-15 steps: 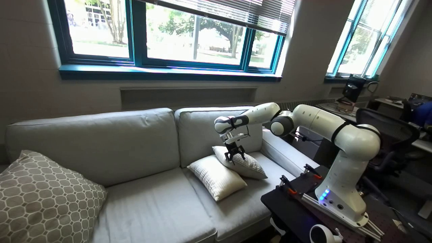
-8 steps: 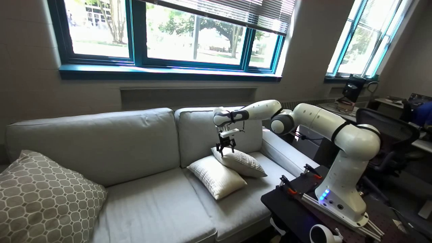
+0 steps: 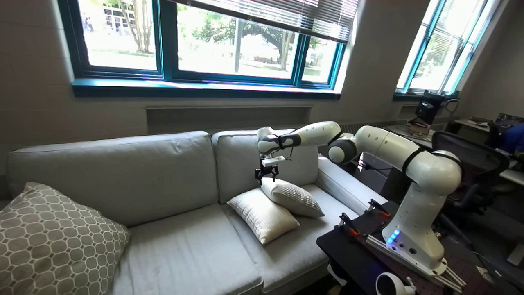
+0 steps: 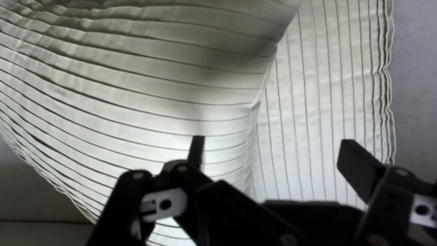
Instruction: Arrange the cushions, one in front of the other, against the arm rest
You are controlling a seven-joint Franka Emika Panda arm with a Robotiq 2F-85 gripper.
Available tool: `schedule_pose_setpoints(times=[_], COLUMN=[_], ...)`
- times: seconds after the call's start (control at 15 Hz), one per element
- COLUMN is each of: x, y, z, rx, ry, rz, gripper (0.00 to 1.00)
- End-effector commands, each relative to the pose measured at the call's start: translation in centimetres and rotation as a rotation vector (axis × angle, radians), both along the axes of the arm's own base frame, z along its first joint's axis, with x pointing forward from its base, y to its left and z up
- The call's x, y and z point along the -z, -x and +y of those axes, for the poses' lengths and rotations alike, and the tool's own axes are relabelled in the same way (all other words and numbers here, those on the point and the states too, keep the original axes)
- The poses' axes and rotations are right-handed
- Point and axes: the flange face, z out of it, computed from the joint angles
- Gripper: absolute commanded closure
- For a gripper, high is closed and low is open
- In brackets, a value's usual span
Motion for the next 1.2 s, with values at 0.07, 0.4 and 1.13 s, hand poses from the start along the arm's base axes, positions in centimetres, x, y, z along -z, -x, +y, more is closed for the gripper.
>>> schedule_pose_setpoints(times=[0.07,0.4,1.13], x=[1.6,5.0,7.7], y=[0.0,2.2,5.1], z=[-2.1,-3.5,-4.9], rx=[0.042,0.085,0.106], ry=[0.095,0.166,0.249], rz=[-0.020,0.064,0.202], gripper=[0.00,0.00,0.44])
